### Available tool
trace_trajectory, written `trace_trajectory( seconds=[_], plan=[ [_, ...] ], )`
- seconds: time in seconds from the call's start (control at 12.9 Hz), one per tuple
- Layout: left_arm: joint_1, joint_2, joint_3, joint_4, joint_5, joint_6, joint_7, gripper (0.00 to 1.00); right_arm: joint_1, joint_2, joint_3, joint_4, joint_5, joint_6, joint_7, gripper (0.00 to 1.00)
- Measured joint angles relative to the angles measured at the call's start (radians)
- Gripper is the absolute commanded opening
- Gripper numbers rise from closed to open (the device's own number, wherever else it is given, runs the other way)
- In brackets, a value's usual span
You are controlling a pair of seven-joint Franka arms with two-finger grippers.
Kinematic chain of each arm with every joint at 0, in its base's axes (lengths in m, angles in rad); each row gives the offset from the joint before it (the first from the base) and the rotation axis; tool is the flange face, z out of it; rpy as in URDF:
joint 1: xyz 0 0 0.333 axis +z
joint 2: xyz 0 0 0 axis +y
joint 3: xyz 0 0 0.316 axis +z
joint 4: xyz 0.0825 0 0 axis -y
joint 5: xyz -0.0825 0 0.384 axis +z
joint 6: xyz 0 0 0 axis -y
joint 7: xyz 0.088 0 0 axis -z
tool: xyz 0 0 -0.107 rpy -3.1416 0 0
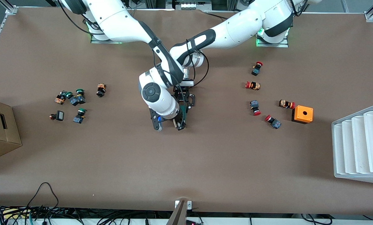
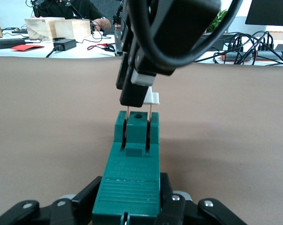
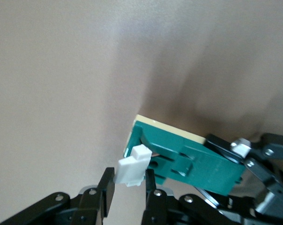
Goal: Close load switch with both arms
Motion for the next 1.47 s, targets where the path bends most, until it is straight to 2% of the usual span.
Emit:
trace_trajectory(
  seconds=[0.46, 0.54, 0.62, 0.7, 0.77, 0.93, 1.24, 1.31, 1.47],
  plan=[
    [0.000, 0.000, 0.000, 0.000, 0.000, 0.000, -0.001, 0.23, -0.011, 0.030, -0.003, 0.033, 0.000, -0.008, -0.005, 0.31],
    [0.000, 0.000, 0.000, 0.000, 0.000, 0.000, -0.001, 0.23, -0.011, 0.030, -0.003, 0.034, 0.000, -0.009, -0.005, 0.38],
    [0.000, 0.000, 0.000, 0.000, 0.000, 0.000, -0.001, 0.23, -0.011, 0.030, -0.003, 0.035, 0.000, -0.008, -0.005, 0.68],
    [0.000, 0.000, 0.000, 0.000, 0.000, 0.000, -0.001, 0.23, -0.011, 0.032, -0.004, 0.038, 0.000, -0.008, -0.005, 0.92],
    [0.000, 0.000, 0.000, 0.000, 0.000, 0.000, -0.001, 0.23, -0.013, 0.031, -0.006, 0.043, 0.000, -0.018, -0.006, 0.99],
    [-0.001, 0.000, 0.000, 0.000, 0.000, -0.001, -0.001, 0.23, -0.033, 0.012, -0.026, 0.073, -0.008, -0.051, -0.041, 0.99],
    [-0.001, 0.000, 0.001, 0.000, 0.000, -0.001, -0.001, 0.23, -0.151, -0.164, -0.034, 0.078, -0.011, -0.293, -0.317, 0.99],
    [-0.001, 0.000, 0.001, 0.000, 0.000, -0.001, -0.001, 0.30, -0.182, -0.218, -0.035, 0.053, -0.012, -0.343, -0.408, 0.99],
    [-0.001, 0.000, 0.001, 0.001, 0.000, -0.001, -0.001, 0.93, -0.245, -0.339, -0.036, -0.039, -0.014, -0.415, -0.600, 0.99]
  ],
)
